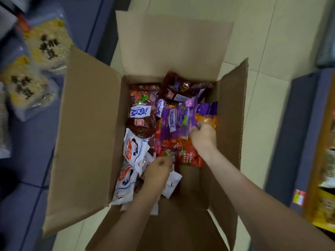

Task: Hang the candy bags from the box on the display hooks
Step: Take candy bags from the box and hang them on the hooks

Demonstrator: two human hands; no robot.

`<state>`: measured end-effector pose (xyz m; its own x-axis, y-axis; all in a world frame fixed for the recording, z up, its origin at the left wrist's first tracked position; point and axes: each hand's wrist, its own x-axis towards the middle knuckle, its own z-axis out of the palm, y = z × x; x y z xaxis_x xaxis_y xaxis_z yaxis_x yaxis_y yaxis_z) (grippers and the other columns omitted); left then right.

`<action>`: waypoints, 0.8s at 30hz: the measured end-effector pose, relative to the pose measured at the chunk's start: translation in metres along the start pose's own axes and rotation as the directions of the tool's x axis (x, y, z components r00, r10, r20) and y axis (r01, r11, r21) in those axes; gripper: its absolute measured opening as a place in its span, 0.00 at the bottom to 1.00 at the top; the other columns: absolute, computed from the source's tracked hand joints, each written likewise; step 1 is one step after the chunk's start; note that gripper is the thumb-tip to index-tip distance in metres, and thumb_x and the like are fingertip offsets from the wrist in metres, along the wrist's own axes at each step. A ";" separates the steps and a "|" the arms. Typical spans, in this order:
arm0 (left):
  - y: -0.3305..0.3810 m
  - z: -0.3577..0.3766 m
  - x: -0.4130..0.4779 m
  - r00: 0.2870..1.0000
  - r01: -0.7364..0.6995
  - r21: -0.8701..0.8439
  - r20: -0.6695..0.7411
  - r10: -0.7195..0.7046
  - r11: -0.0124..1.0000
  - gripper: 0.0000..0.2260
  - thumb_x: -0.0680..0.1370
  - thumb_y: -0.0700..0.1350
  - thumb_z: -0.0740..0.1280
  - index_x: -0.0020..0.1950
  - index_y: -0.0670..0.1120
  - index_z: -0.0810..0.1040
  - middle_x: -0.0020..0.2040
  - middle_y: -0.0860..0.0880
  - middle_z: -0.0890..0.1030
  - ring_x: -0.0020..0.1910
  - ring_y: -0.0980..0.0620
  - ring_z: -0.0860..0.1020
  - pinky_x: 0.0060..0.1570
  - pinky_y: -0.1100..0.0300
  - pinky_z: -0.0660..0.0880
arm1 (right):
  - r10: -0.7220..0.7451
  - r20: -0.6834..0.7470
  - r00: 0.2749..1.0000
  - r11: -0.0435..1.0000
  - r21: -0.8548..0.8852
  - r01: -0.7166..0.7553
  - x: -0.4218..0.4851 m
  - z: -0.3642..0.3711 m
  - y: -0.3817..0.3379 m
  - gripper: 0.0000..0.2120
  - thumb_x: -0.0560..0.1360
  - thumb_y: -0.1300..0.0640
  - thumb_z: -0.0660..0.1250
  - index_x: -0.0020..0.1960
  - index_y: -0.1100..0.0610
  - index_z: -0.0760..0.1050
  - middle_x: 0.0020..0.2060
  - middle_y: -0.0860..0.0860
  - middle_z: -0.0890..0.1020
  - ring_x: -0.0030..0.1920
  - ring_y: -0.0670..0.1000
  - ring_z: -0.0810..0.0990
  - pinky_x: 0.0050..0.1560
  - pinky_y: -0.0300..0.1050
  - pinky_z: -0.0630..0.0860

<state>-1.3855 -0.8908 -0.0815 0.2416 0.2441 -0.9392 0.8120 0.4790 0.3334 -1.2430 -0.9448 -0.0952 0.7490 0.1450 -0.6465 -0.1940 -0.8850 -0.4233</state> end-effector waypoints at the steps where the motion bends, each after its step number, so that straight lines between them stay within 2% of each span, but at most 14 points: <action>1: 0.010 0.000 -0.014 0.989 0.126 -0.250 0.104 -0.103 0.960 0.10 0.83 0.45 0.56 0.48 0.44 0.74 0.44 0.46 0.76 0.42 0.51 0.75 0.38 0.63 0.70 | 0.008 0.027 1.000 0.999 0.043 -0.009 -0.021 -0.007 -0.007 0.16 0.81 0.59 0.57 0.66 0.62 0.71 0.55 0.57 0.78 0.47 0.53 0.78 0.42 0.42 0.73; 2: 0.018 -0.002 -0.030 0.972 0.208 -0.418 0.185 -0.142 0.884 0.12 0.83 0.46 0.55 0.52 0.42 0.75 0.48 0.45 0.77 0.47 0.50 0.76 0.45 0.62 0.72 | 0.011 0.059 0.998 0.997 0.073 -0.015 -0.042 -0.015 -0.017 0.16 0.81 0.59 0.57 0.67 0.61 0.70 0.58 0.57 0.77 0.50 0.53 0.78 0.47 0.43 0.73; 4: 0.031 -0.009 -0.067 0.950 0.295 -0.595 0.267 -0.163 0.747 0.20 0.83 0.53 0.55 0.64 0.38 0.72 0.60 0.41 0.77 0.60 0.46 0.75 0.58 0.56 0.71 | 0.010 0.116 0.993 0.992 0.124 -0.025 -0.085 -0.033 -0.038 0.15 0.81 0.61 0.57 0.65 0.62 0.72 0.59 0.56 0.77 0.55 0.54 0.76 0.55 0.45 0.72; 7: 0.052 -0.023 -0.132 0.941 0.329 -0.706 0.302 -0.154 0.627 0.28 0.80 0.57 0.59 0.68 0.35 0.68 0.65 0.38 0.74 0.67 0.43 0.72 0.63 0.53 0.69 | -0.024 0.138 0.990 0.985 0.170 0.000 -0.151 -0.071 -0.071 0.13 0.80 0.61 0.57 0.61 0.62 0.73 0.56 0.53 0.78 0.54 0.52 0.76 0.56 0.45 0.70; 9: 0.059 -0.032 -0.172 0.950 0.309 -0.750 0.268 -0.159 0.585 0.26 0.79 0.57 0.62 0.67 0.37 0.70 0.64 0.39 0.75 0.63 0.45 0.75 0.59 0.54 0.71 | -0.062 0.130 0.990 0.981 0.193 0.036 -0.197 -0.100 -0.087 0.12 0.81 0.60 0.57 0.59 0.65 0.73 0.53 0.54 0.78 0.53 0.53 0.76 0.56 0.46 0.70; 12: 0.069 -0.050 -0.234 0.954 0.296 -0.826 0.280 -0.108 0.480 0.24 0.77 0.55 0.66 0.67 0.40 0.73 0.57 0.39 0.80 0.52 0.46 0.81 0.46 0.52 0.79 | -0.150 0.150 0.977 0.954 0.281 0.103 -0.266 -0.136 -0.105 0.09 0.79 0.61 0.59 0.54 0.63 0.75 0.50 0.57 0.80 0.51 0.54 0.77 0.60 0.50 0.72; 14: 0.071 -0.062 -0.277 0.960 0.264 -0.888 0.279 -0.015 0.376 0.22 0.77 0.54 0.66 0.63 0.38 0.75 0.52 0.37 0.82 0.45 0.44 0.83 0.38 0.52 0.82 | -0.232 0.222 0.947 0.937 0.313 0.156 -0.314 -0.155 -0.117 0.06 0.77 0.61 0.62 0.47 0.65 0.73 0.42 0.61 0.78 0.43 0.53 0.75 0.52 0.49 0.71; 17: 0.071 -0.084 -0.343 0.968 0.166 -0.944 0.211 0.136 0.284 0.17 0.79 0.53 0.63 0.52 0.39 0.78 0.37 0.40 0.83 0.32 0.47 0.83 0.29 0.56 0.80 | -0.348 0.352 0.869 0.915 0.327 0.234 -0.377 -0.174 -0.129 0.05 0.76 0.63 0.63 0.41 0.62 0.72 0.35 0.49 0.76 0.39 0.46 0.73 0.46 0.46 0.69; 18: 0.067 -0.092 -0.363 0.968 0.118 -0.956 0.171 0.184 0.270 0.16 0.79 0.52 0.63 0.51 0.39 0.79 0.38 0.41 0.83 0.33 0.47 0.83 0.29 0.56 0.80 | -0.376 0.385 0.843 0.911 0.318 0.261 -0.397 -0.180 -0.132 0.08 0.77 0.66 0.62 0.39 0.58 0.73 0.33 0.43 0.77 0.37 0.43 0.74 0.44 0.40 0.70; 20: 0.052 -0.111 -0.397 0.967 0.004 -0.961 0.073 0.242 0.277 0.15 0.78 0.48 0.64 0.56 0.38 0.79 0.44 0.40 0.83 0.37 0.46 0.83 0.33 0.54 0.81 | -0.439 0.458 0.773 0.892 0.324 0.314 -0.435 -0.188 -0.135 0.14 0.77 0.70 0.60 0.43 0.53 0.75 0.34 0.39 0.81 0.37 0.37 0.77 0.44 0.33 0.71; 22: 0.034 -0.133 -0.431 0.962 -0.078 -0.956 0.002 0.274 0.283 0.13 0.77 0.43 0.65 0.58 0.38 0.78 0.46 0.39 0.83 0.39 0.45 0.83 0.36 0.52 0.82 | -0.468 0.530 0.707 0.883 0.308 0.354 -0.476 -0.194 -0.138 0.14 0.77 0.70 0.61 0.41 0.53 0.75 0.31 0.38 0.81 0.35 0.35 0.77 0.41 0.32 0.71; 24: 0.010 -0.154 -0.465 0.946 -0.183 -0.938 -0.086 0.313 0.295 0.19 0.73 0.41 0.68 0.63 0.38 0.76 0.54 0.37 0.81 0.45 0.43 0.82 0.38 0.50 0.82 | -0.500 0.613 0.611 0.865 0.332 0.376 -0.510 -0.200 -0.140 0.13 0.78 0.68 0.62 0.39 0.54 0.74 0.29 0.39 0.80 0.32 0.33 0.76 0.38 0.29 0.69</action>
<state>-1.5717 -0.8701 0.3715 0.4368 0.4529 -0.7772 -0.3026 0.8876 0.3472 -1.4711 -0.9832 0.4209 0.1665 0.8027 -0.5727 -0.0967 -0.5647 -0.8196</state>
